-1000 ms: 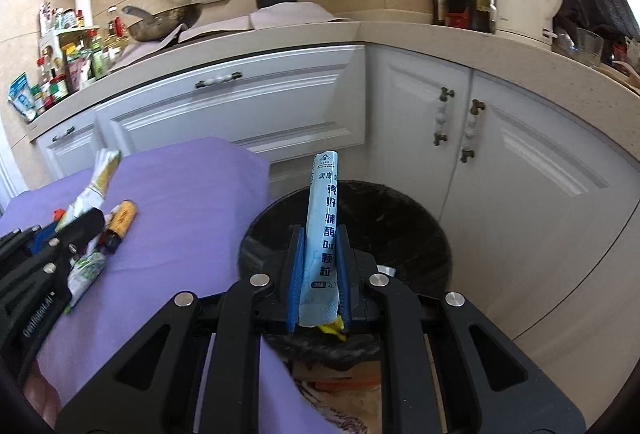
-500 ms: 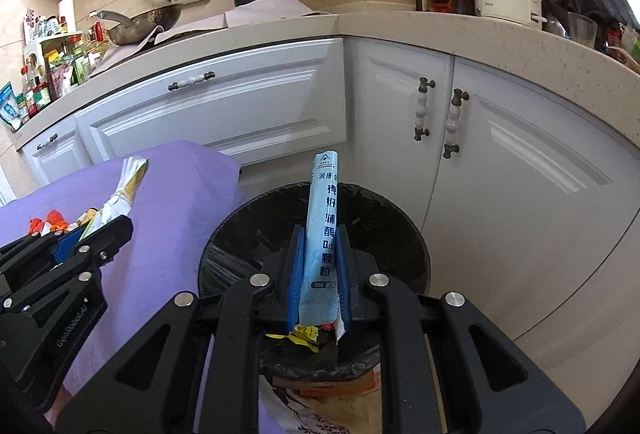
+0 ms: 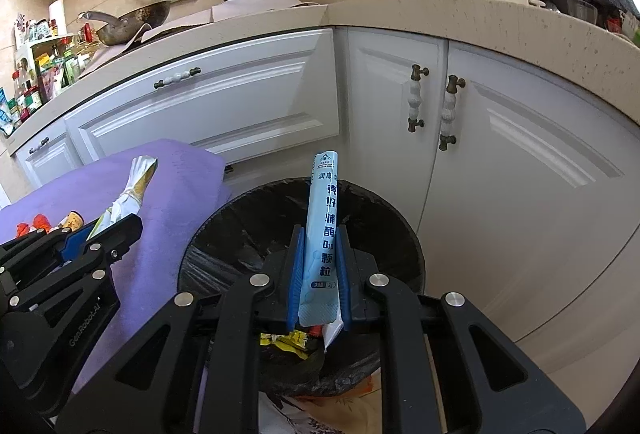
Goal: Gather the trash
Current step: 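Carry the tube and wrapper over the bin with both grippers, then open both grippers to drop the tube and wrapper into the bin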
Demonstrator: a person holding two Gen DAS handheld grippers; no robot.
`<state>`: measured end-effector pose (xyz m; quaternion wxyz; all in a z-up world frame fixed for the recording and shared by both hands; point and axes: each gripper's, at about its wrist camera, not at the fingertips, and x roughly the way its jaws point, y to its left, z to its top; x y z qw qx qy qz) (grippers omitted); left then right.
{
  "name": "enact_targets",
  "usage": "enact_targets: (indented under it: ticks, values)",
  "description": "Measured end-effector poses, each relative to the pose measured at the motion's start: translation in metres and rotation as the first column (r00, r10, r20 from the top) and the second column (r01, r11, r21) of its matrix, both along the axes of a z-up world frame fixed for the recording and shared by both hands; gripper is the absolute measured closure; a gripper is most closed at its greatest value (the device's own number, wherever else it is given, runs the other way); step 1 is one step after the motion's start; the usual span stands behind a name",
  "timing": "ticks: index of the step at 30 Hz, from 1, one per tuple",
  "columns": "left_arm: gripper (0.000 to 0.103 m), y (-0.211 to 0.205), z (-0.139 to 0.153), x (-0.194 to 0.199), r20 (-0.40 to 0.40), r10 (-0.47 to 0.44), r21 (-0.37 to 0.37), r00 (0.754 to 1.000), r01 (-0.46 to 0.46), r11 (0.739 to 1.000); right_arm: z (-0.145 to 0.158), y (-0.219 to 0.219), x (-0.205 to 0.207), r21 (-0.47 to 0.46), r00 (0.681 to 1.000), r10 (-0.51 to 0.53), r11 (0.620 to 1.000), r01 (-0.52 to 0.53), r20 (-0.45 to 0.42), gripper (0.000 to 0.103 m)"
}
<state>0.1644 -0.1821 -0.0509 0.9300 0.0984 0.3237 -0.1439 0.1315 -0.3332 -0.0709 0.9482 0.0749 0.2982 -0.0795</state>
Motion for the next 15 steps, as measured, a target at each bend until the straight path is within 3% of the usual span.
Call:
enact_targets:
  ticks: [11,12,15]
  values:
    - [0.082,-0.012,-0.007,0.016,-0.026,0.003,0.028,1.0,-0.003,1.0,-0.009,-0.011,0.015,0.008,1.0,-0.013,1.0,0.013,-0.007,0.086]
    - [0.081,-0.013,-0.007,0.017,-0.028,0.0,0.028,1.0,0.001,1.0,-0.01,-0.012,0.016,0.008,1.0,-0.014,1.0,0.014,-0.008,0.084]
    - [0.073,-0.016,-0.009,0.019,-0.037,-0.008,0.041,0.999,0.009,0.999,-0.013,-0.014,0.019,0.008,1.0,-0.029,1.0,0.029,-0.008,0.065]
